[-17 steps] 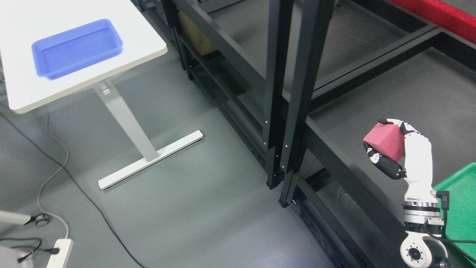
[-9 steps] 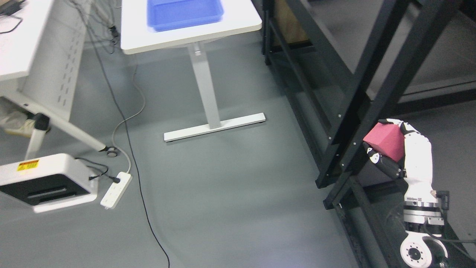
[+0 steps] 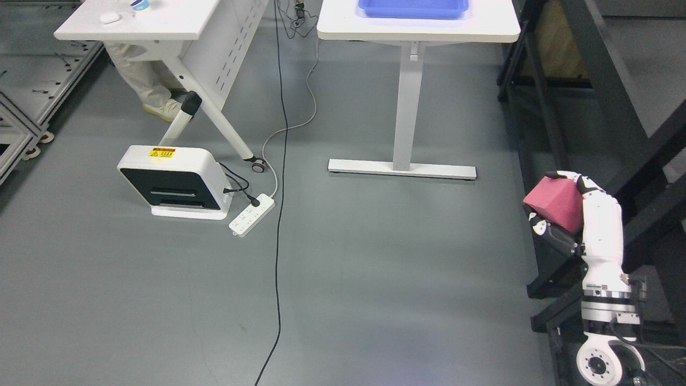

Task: Pick pink block from left shelf to tray
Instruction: 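Turn and drive toward the white table holding the pink cube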

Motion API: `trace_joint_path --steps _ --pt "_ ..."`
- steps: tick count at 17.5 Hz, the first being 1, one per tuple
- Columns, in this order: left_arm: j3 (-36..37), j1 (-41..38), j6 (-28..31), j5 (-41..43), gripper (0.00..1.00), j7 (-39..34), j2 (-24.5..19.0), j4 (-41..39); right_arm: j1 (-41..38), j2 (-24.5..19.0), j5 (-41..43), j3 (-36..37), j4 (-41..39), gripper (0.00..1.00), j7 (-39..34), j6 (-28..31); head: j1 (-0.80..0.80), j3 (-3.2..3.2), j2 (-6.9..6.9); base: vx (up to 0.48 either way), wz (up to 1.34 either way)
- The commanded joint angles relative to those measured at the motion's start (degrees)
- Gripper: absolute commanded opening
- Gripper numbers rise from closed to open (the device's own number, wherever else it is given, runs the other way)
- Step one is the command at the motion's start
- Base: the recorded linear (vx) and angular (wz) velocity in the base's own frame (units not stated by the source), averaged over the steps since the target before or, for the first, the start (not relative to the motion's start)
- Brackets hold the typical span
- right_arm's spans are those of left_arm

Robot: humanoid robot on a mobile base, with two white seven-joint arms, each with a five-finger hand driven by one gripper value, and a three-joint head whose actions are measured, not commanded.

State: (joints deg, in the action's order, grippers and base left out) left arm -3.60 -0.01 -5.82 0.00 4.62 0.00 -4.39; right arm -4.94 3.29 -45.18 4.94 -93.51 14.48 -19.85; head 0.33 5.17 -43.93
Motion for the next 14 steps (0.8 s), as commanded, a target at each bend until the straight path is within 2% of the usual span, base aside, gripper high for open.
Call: trace_joint_path --steps 1,9,14 --pt "0.0 -0.5 0.0 0.1 1.0 0.0 -1.0 0.0 0.0 0.0 0.0 0.0 0.0 0.03 0.0 0.0 0.0 0.0 0.0 -0.037 0.31" --pt "0.0 -0.5 0.0 0.1 1.0 0.0 -1.0 0.0 0.0 0.0 0.0 -0.2 0.0 0.04 -0.1 0.0 0.0 0.0 0.0 0.025 0.02" --pt "0.0 -0.5 0.0 0.1 1.0 0.0 -1.0 0.0 0.0 0.0 0.0 -0.2 0.0 0.04 -0.1 0.0 0.0 0.0 0.0 0.103 0.27"
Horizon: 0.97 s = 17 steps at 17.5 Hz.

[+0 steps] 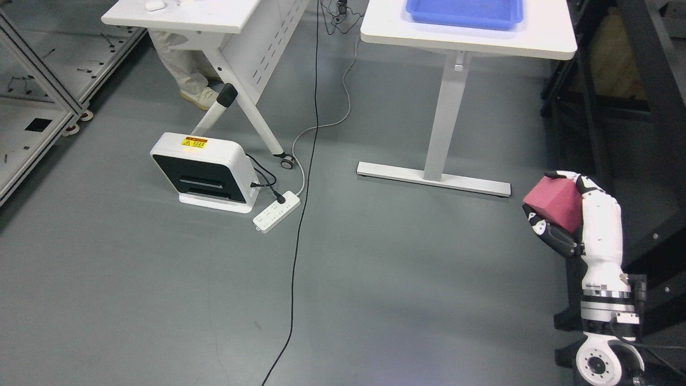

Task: Pick pink block from left shelf to tray
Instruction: 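Turn and drive toward the white table holding the pink cube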

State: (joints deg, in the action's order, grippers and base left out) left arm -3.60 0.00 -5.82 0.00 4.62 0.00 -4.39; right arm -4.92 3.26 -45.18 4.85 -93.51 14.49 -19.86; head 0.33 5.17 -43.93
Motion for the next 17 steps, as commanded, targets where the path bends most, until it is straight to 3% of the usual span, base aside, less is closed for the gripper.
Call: trace_joint_path --steps 1,17 --pt "0.0 -0.5 0.0 0.1 1.0 0.0 -1.0 0.0 0.0 0.0 0.0 -0.1 0.0 0.04 -0.1 0.0 0.0 0.0 0.0 0.126 0.29" --pt "0.0 -0.5 0.0 0.1 1.0 0.0 -1.0 0.0 0.0 0.0 0.0 -0.2 0.0 0.04 -0.1 0.0 0.0 0.0 0.0 0.293 0.03"
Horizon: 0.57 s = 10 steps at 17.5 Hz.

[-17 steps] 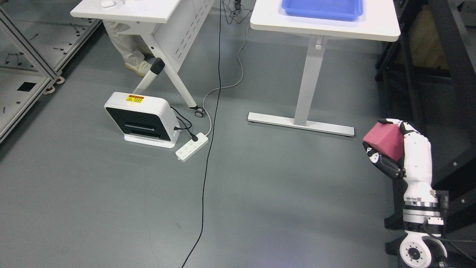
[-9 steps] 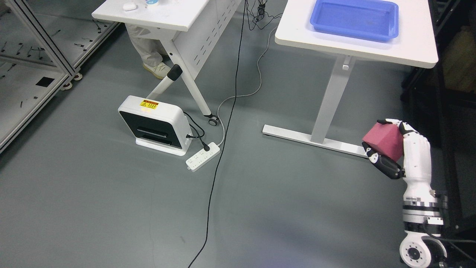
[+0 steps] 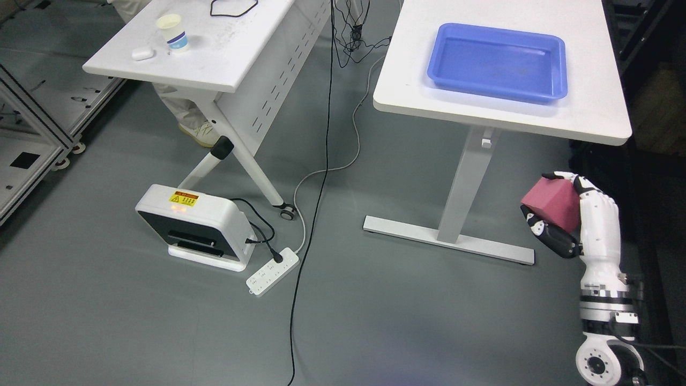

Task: Pick pink block from left shelf to tray
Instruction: 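Turn and drive toward the white table holding the pink cube, then lower the pink cube into the blue tray and open the right hand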

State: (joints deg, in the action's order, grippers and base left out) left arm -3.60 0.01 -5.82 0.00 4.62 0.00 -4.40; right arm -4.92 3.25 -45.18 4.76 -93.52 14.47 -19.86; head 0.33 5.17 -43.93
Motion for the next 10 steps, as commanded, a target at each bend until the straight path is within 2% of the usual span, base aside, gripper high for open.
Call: trace_joint_path --steps 1,10 --pt "0.0 -0.5 0.0 0.1 1.0 0.0 -1.0 0.0 0.0 0.0 0.0 -0.1 0.0 0.04 -0.1 0.0 0.0 0.0 0.0 0.379 -0.11" --pt "0.0 -0.5 0.0 0.1 1.0 0.0 -1.0 0.0 0.0 0.0 0.0 -0.4 0.0 0.04 -0.5 -0.5 0.0 0.0 0.0 0.365 -0.01"
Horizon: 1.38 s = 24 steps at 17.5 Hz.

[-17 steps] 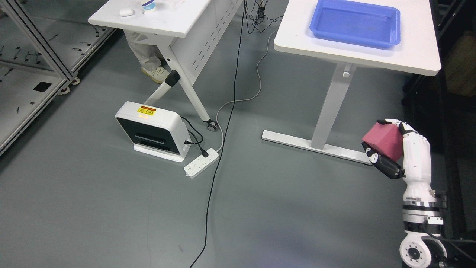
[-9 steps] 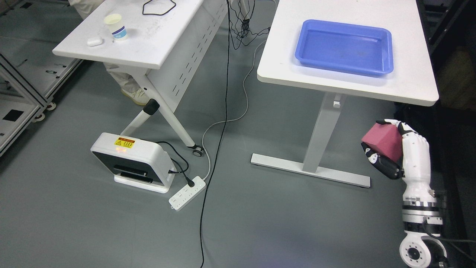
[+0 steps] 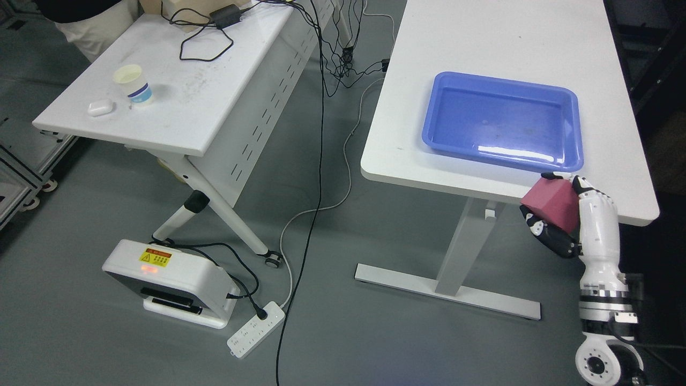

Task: Pick pink block from left shelf to tray
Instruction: 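Lower the pink cube into the blue tray and open the right hand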

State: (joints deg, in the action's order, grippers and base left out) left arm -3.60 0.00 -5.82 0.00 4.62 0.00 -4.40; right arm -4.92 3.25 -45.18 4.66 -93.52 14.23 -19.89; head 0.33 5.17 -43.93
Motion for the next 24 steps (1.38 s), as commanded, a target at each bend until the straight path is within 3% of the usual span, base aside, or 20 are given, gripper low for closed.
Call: trace_joint_path --steps 1,18,20,24 --pt "0.0 -0.5 0.0 0.1 1.0 0.0 -1.0 0.0 0.0 0.0 0.0 -0.3 0.0 0.04 -0.4 -0.8 0.0 0.0 0.0 0.35 -0.06" --pt "0.0 -0.5 0.0 0.1 1.0 0.0 -1.0 0.0 0.0 0.0 0.0 -3.3 0.4 0.14 -12.8 -0.9 0.0 0.0 0.0 0.276 -0.08" --pt "0.0 -0.5 0.0 0.1 1.0 0.0 -1.0 0.0 0.2 0.0 0.1 -3.3 0.9 0.22 -14.1 -0.3 0.0 0.0 0.0 0.18 -0.06" --pt "0.0 -0.5 0.0 0.1 1.0 0.0 -1.0 0.0 0.0 -0.2 5.4 -3.3 1.0 0.47 -20.0 -0.1 0.0 0.0 0.0 0.121 -0.02"
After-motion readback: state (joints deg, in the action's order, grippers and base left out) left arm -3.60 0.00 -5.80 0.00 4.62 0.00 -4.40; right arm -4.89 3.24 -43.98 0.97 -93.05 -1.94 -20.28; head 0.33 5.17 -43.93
